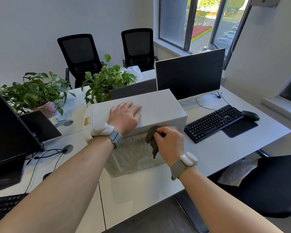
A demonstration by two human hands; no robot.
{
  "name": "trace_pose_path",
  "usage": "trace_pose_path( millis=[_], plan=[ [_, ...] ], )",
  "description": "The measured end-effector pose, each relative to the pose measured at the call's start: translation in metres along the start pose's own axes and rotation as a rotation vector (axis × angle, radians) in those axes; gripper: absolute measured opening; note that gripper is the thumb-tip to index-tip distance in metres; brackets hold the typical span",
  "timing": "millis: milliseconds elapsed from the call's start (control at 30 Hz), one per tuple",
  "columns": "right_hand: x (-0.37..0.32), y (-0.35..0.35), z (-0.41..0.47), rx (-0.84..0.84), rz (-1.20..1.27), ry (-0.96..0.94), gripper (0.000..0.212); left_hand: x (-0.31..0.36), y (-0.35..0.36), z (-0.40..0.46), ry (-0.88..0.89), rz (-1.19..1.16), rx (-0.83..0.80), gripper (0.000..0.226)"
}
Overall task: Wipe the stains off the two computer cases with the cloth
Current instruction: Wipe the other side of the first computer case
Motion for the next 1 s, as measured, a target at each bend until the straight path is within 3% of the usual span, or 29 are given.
trace_pose_path(
  millis=[100,233,300,400,467,600,667,767,867,1000],
  plan=[
    [-0.010,-0.008,0.006,0.112,0.027,-0.076,0.008,0.000,0.001,0.000,0.002,0.005,-0.002,0.051],
    [-0.009,0.007,-0.010,-0.088,-0.072,-0.113,0.009,0.001,-0.001,-0.001,-0.005,0.005,-0.003,0.051],
    [-0.006,0.002,-0.011,-0.076,-0.009,-0.028,0.011,0.001,-0.001,-0.002,-0.006,0.007,-0.004,0.051],
    [0.003,-0.013,-0.006,0.145,0.110,0.187,0.013,0.002,-0.002,-0.003,-0.004,0.005,-0.005,0.050],
    [0.012,-0.011,-0.010,0.202,0.199,0.372,0.017,0.002,-0.002,-0.003,-0.006,0.002,-0.006,0.050],
    [0.011,0.011,-0.026,0.064,0.063,0.358,0.062,0.003,-0.003,-0.004,-0.005,0.001,-0.008,0.050],
    [0.010,0.006,-0.025,0.003,0.045,0.292,0.054,0.003,-0.003,-0.004,-0.004,0.001,-0.016,0.050],
    [0.009,-0.012,-0.020,-0.012,0.092,0.231,0.027,0.003,-0.002,-0.004,-0.002,0.010,-0.015,0.050],
    [0.019,-0.018,-0.018,0.148,0.149,0.427,0.033,0.002,-0.003,-0.004,-0.003,0.017,-0.010,0.050],
    [0.017,-0.020,-0.019,0.004,0.109,0.355,0.025,0.003,-0.003,-0.003,-0.006,0.010,-0.029,0.050]
  ],
)
Point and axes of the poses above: each hand's wrist, its own z-axis towards the middle knuckle, its own y-axis out of the palm, x = y × z, the point moved 4 cm from there along z, towards the middle knuckle, and after that the axes turned 9 degrees about -y, right-handed, at the moved point
